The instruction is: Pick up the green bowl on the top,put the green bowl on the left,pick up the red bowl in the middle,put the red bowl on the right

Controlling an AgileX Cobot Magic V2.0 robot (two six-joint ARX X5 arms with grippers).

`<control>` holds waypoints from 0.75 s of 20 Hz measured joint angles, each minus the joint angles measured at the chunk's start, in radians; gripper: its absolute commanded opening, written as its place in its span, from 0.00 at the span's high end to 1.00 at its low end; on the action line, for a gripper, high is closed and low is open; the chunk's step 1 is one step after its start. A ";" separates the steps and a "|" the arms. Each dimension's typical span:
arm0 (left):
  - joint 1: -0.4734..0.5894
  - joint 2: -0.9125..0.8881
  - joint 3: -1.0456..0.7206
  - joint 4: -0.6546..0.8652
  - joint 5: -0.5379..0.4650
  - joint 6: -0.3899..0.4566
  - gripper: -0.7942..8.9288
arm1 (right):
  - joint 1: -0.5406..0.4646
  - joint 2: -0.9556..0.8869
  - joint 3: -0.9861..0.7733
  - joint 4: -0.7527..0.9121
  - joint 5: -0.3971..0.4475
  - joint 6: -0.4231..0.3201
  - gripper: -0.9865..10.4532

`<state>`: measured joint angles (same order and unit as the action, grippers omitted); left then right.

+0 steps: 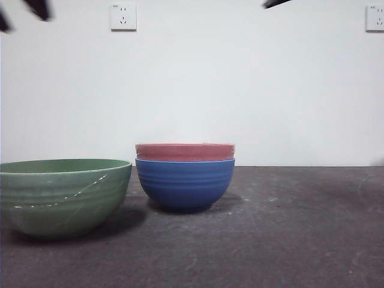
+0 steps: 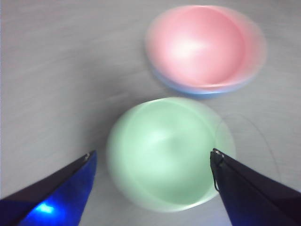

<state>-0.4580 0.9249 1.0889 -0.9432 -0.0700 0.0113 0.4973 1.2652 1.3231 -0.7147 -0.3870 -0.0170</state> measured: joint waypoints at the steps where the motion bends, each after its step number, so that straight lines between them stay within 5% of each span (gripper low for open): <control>1: 0.072 -0.029 0.000 -0.034 0.000 0.008 0.50 | 0.053 0.069 0.072 -0.063 0.047 -0.033 0.69; 6: 0.321 -0.103 0.000 -0.122 0.141 0.042 0.50 | 0.228 0.369 0.264 -0.191 0.209 -0.113 0.70; 15: 0.333 -0.110 0.000 -0.144 0.153 0.052 0.50 | 0.274 0.622 0.264 -0.106 0.282 -0.134 0.70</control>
<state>-0.1253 0.8150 1.0893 -1.0874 0.0834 0.0635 0.7708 1.8870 1.5867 -0.8207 -0.1047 -0.1505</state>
